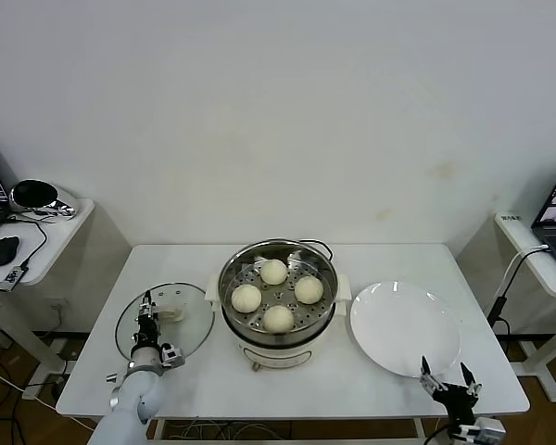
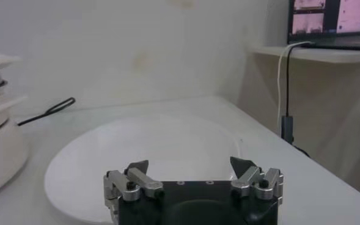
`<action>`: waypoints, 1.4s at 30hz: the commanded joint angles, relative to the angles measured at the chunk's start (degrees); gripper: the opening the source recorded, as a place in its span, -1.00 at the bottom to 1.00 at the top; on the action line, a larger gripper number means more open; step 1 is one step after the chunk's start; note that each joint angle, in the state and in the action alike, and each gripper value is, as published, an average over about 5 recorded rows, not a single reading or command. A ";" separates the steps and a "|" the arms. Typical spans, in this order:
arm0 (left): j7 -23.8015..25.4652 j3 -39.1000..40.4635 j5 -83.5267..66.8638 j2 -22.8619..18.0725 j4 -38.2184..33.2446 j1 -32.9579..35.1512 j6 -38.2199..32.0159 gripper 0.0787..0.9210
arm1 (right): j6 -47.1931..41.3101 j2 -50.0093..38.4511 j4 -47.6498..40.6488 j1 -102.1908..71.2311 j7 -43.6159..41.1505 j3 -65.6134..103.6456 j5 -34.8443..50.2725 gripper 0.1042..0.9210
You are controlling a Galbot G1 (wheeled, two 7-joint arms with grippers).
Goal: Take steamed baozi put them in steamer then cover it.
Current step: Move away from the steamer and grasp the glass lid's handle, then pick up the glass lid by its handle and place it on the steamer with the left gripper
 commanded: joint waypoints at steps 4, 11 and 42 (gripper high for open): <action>-1.57 0.03 -0.41 0.61 2.83 -1.07 -0.64 -0.35 | 0.15 0.39 0.14 -0.44 0.10 0.01 -0.36 0.76; -0.88 -1.05 -0.27 1.22 -2.01 1.22 -0.24 -0.79 | -0.11 0.35 0.91 -0.75 0.01 0.06 -0.41 0.76; 28.48 -1.23 18.82 -2.18 -51.84 11.27 28.21 -0.85 | -3.31 2.78 8.27 -0.98 0.82 0.10 -0.82 0.76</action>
